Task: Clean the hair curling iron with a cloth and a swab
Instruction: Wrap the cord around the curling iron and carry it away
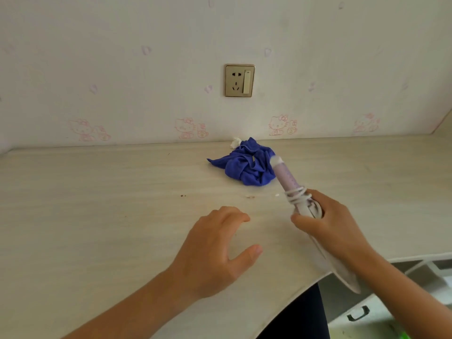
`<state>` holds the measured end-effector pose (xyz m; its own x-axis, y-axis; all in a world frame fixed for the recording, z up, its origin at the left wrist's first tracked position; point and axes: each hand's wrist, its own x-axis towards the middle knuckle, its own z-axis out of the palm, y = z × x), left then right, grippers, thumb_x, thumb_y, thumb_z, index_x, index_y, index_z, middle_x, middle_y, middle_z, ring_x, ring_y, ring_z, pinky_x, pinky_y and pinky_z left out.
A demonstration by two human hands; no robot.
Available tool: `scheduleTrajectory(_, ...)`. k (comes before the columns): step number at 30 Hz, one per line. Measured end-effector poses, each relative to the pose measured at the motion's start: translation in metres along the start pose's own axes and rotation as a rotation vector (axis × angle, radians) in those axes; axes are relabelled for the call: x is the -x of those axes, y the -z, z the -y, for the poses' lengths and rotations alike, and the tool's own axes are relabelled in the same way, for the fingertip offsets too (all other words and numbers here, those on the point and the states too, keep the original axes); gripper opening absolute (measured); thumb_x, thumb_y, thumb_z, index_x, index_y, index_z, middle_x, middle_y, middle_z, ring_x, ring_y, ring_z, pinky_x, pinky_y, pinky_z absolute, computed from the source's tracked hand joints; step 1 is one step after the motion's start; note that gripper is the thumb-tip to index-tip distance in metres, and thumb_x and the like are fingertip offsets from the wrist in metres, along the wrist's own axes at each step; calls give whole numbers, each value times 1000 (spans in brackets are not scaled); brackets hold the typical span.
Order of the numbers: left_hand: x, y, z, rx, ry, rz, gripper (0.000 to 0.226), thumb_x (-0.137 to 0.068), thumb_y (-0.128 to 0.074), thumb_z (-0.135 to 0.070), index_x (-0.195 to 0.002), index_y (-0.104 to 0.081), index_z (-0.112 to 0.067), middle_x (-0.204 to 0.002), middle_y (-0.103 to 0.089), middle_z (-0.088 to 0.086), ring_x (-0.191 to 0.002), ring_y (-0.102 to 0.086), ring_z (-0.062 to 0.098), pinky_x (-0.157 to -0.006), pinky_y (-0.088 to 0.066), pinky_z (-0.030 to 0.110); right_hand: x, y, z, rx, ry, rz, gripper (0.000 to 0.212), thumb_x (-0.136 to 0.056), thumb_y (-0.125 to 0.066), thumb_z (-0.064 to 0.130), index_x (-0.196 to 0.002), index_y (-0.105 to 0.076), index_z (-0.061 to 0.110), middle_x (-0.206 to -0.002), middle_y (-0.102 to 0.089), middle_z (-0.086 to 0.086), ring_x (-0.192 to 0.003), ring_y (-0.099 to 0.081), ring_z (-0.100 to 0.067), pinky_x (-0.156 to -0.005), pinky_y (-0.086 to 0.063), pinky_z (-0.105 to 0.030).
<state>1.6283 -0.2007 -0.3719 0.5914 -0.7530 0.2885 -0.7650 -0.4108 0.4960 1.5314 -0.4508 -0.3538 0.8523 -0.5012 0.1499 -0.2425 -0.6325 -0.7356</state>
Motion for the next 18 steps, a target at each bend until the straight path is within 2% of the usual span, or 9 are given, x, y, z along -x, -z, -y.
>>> scheduleTrajectory(2,-1,-15,-6,-69,-14,48,67,-88,-46,-74,-140,-50,-33,-144,-44,-14,-131,-42,9,-111,-34,34,11,13,-18,161,-73,59,48,-67,-66,60,-114,-65,48,-80,-72,14,-69,-64,-1,-63,-52,-32)
scheduleTrajectory(5,-7,-28,-5,-73,21,99,79,-86,-43,-77,-152,-37,-34,-157,-33,-9,-145,-28,12,-121,-23,37,18,30,-37,323,-149,60,50,-75,-68,69,-120,-59,48,-86,-71,15,-76,-66,-7,-70,-57,-38)
scheduleTrajectory(10,3,-40,10,-184,53,187,90,-81,-37,-86,-155,-31,-35,-165,-20,-10,-152,-8,7,-125,4,30,16,39,-48,385,-147,73,59,-76,-55,82,-123,-54,45,-95,-65,13,-82,-63,-13,-73,-54,-40)
scheduleTrajectory(13,2,-39,6,-177,84,188,88,-80,-41,-86,-153,-34,-35,-165,-19,-12,-153,-7,4,-126,3,30,17,39,-54,387,-131,74,60,-76,-50,86,-122,-50,48,-92,-62,15,-80,-61,-17,-71,-48,-40)
scheduleTrajectory(16,3,-41,5,-161,101,190,86,-81,-46,-84,-151,-37,-34,-164,-22,-13,-153,-10,3,-126,2,29,16,40,-54,336,-111,59,59,-70,-44,90,-117,-47,54,-81,-61,22,-72,-57,-5,-61,-41,-34)
scheduleTrajectory(18,4,-43,7,-167,109,194,84,-82,-47,-84,-149,-39,-35,-163,-25,-14,-152,-15,5,-125,-1,29,16,40,-58,266,-120,67,55,-70,-46,88,-115,-49,56,-77,-62,22,-71,-57,-4,-60,-43,-33)
